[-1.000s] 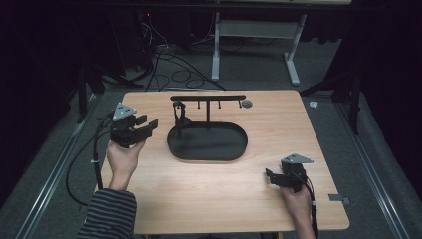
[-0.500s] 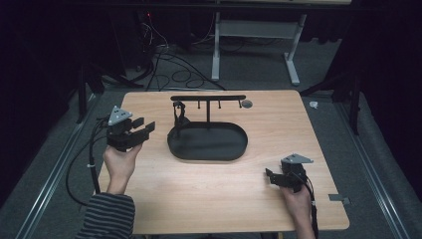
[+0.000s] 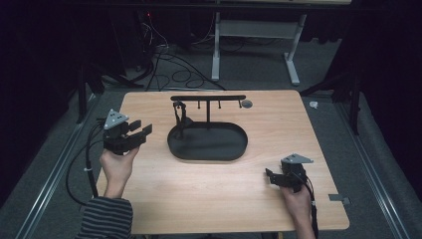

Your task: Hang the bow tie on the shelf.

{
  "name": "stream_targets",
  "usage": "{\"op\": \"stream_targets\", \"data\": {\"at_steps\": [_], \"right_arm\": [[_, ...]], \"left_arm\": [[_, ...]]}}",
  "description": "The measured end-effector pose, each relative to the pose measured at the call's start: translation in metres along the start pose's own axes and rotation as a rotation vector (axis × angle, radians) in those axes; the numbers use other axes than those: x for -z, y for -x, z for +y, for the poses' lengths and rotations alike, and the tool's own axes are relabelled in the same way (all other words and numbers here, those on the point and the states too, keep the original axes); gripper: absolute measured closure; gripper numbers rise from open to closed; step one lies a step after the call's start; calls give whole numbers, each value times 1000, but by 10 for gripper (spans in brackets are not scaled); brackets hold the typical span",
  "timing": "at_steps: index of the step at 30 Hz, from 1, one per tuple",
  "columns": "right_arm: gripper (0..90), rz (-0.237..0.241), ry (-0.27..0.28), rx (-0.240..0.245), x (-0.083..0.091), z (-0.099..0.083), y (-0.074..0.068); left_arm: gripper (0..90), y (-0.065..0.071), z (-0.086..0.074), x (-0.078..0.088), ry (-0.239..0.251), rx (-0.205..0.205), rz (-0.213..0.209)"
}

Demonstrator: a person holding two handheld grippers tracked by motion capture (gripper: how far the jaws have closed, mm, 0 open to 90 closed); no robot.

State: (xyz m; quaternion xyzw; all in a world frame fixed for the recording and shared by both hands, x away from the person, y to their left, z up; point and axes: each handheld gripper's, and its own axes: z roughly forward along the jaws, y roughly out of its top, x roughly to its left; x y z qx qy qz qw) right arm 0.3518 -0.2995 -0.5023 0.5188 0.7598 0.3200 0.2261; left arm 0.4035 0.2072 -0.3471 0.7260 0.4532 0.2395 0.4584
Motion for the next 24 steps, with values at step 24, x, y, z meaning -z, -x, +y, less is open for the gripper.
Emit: {"op": "stream_targets", "data": {"at_steps": [24], "right_arm": [[287,-1,1,1,0,0,0]], "left_arm": [[523,-1,-20,15,8,28,-1]]}}
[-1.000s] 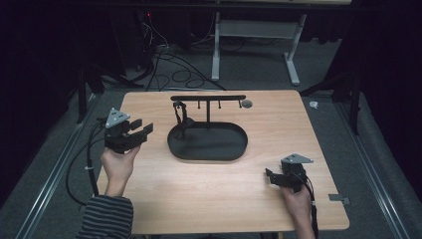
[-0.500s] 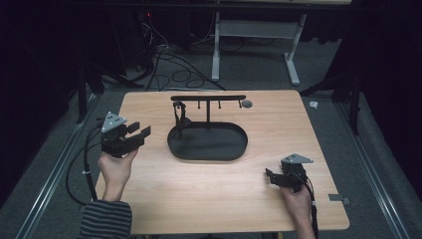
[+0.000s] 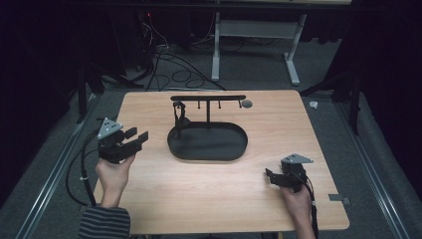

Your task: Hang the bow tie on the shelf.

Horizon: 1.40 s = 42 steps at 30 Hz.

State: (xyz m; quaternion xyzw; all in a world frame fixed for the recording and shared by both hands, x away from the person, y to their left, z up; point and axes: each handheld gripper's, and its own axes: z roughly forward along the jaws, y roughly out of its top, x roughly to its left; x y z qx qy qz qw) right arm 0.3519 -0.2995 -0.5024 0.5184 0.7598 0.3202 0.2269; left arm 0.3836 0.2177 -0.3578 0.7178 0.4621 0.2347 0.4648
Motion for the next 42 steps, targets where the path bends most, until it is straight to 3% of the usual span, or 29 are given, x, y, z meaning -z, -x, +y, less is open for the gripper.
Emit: {"op": "stream_targets", "data": {"at_steps": [22,42], "right_arm": [[287,0,-2,1,0,0,0],[288,0,-2,2,0,0,0]], "left_arm": [[512,7,-14,6,4,11,-19],[504,19,-31,-5,-33,10,-58]]}}
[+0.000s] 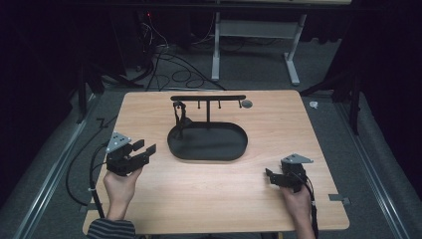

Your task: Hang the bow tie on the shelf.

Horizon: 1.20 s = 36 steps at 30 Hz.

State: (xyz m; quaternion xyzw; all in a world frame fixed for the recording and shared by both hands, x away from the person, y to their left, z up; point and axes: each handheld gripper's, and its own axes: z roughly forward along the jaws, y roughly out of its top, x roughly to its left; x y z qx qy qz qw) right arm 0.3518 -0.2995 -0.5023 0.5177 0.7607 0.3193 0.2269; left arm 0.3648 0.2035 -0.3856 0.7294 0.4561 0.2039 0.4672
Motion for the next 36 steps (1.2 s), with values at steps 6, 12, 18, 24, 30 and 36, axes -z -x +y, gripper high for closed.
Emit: {"op": "stream_targets", "data": {"at_steps": [6,12,18,24,30,36], "right_arm": [[288,0,0,1,0,0,0],[288,0,-1,0,0,0,0],[287,0,-1,0,0,0,0],[288,-1,-1,-1,0,0,0],[288,-1,-1,-1,0,0,0],[288,0,-1,-1,0,0,0]], "left_arm": [[503,3,-5,-3,-8,4,-14],[497,6,-10,-5,-17,7,-24],[495,8,-16,-7,-26,10,-31],[494,10,-19,-7,-24,12,-34],[493,12,-23,-10,-39,10,-39],[493,16,-25,-14,-46,7,-47]]}}
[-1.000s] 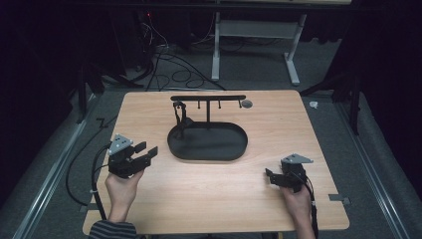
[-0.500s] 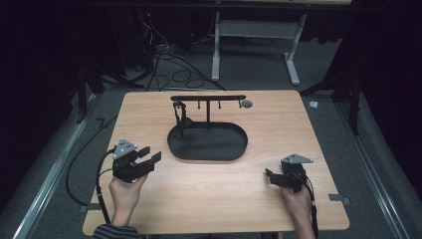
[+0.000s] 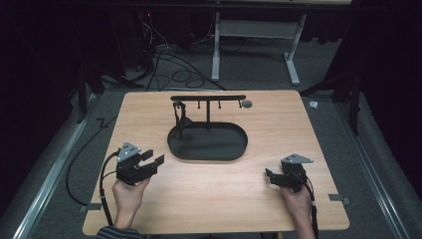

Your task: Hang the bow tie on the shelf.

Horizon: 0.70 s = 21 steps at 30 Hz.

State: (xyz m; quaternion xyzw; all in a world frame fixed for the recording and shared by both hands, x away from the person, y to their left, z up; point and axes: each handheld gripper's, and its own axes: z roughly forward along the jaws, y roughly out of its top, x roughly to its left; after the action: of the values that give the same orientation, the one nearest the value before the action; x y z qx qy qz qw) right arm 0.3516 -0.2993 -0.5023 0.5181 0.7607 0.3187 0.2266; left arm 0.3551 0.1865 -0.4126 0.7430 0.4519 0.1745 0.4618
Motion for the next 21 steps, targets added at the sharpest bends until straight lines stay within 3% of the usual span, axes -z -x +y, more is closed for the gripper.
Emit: {"op": "stream_targets", "data": {"at_steps": [9,21], "right_arm": [[288,0,0,0,0,0,0],[287,1,0,0,0,0,0]], "left_arm": [[492,5,-2,-6,-8,7,-30],[490,7,-15,-19,-42,21,-33]]}}
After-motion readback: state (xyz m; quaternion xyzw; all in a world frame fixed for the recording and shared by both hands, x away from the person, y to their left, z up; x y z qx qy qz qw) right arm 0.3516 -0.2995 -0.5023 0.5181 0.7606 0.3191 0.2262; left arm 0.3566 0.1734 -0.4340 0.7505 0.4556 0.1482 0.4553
